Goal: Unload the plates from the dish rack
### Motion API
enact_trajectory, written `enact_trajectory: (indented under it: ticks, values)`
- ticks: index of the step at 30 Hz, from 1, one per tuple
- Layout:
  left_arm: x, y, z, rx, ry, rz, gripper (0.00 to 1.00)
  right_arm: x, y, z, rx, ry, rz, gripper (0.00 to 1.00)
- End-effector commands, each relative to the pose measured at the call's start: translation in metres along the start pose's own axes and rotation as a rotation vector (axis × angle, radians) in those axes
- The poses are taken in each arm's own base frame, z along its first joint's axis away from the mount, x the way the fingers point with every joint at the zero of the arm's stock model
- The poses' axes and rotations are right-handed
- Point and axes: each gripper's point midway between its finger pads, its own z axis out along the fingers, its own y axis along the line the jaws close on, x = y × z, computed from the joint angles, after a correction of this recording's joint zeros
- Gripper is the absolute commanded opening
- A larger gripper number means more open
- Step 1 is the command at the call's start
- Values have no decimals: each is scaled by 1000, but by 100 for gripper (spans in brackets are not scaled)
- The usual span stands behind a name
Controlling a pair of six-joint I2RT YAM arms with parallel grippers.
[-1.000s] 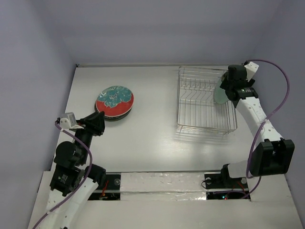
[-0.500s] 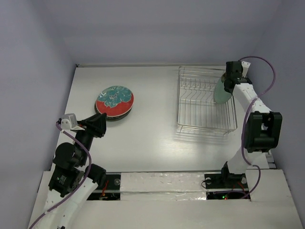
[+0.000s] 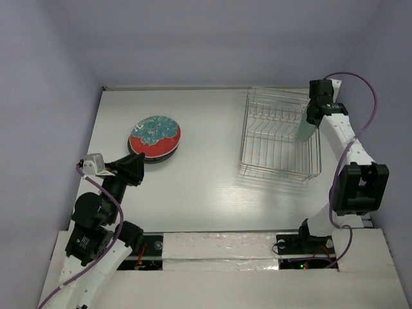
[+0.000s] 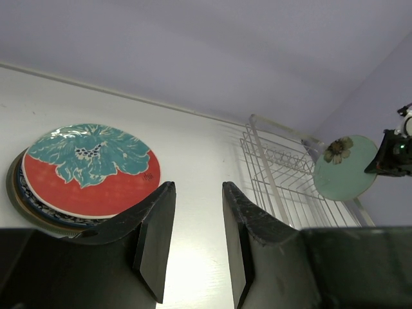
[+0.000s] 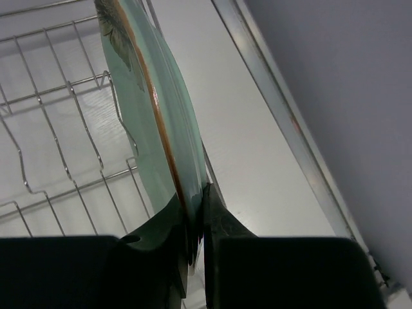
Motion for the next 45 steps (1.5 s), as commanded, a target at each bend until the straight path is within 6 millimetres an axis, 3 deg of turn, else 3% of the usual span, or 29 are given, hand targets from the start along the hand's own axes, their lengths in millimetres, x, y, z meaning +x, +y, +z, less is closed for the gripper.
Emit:
enact_trajectory:
  ticks: [1, 6, 9, 13, 15, 16, 17, 18, 21, 22, 24, 25, 26, 28, 29, 32, 35, 41, 45]
  values:
    - [-10, -7, -1, 27, -29, -15, 32, -93, -29, -78, 29, -292, 130, 0]
    - [-8, -7, 0, 25, -25, -14, 33, -117, -34, -133, 14, -387, 156, 0]
    - [-7, -7, 1, 23, -21, -13, 33, -124, -7, -174, -90, -449, 156, 0]
    - [-4, -6, 4, 18, -12, -7, 33, -114, 85, -218, -439, -448, 169, 0]
    - [-2, -5, 6, 14, -2, -5, 33, -103, 148, -246, -693, -415, 208, 0]
    - [0, -5, 7, 10, 7, -2, 33, -98, 170, -257, -784, -399, 226, 0]
    - [1, -5, 8, 8, 10, -1, 33, -91, 205, -287, -964, -376, 263, 0]
    - [3, -4, 9, 5, 18, 1, 33, -81, 231, -293, -1036, -339, 261, 0]
    - [4, -2, 11, -7, 20, 1, 33, -73, 281, -341, -1269, -290, 324, 0]
    - [3, 0, 12, -16, 16, 3, 33, -54, 310, -346, -1309, -243, 305, 0]
    - [3, 2, 12, -26, 14, 4, 34, -51, 336, -366, -1407, -195, 355, 0]
    - [3, 2, 12, -26, 14, 1, 34, -35, 362, -361, -1432, -148, 351, 0]
    - [2, 4, 12, -34, 11, 3, 34, -26, 376, -370, -1484, -112, 349, 0]
    - [3, 4, 12, -36, 14, 0, 34, -16, 397, -372, -1517, -37, 385, 0]
    - [2, 4, 12, -35, 13, 0, 34, 1, 415, -369, -1532, 0, 377, 0]
    - [2, 4, 12, -35, 11, 0, 34, 25, 442, -369, -1572, 90, 414, 0]
    - [3, 4, 13, -36, 14, 4, 34, 39, 455, -371, -1608, 163, 469, 0]
    - [3, 4, 13, -35, 13, 3, 34, 79, 483, -353, -1571, 287, 497, 0]
    - [3, 4, 13, -36, 15, 4, 35, 105, 494, -351, -1551, 339, 471, 16]
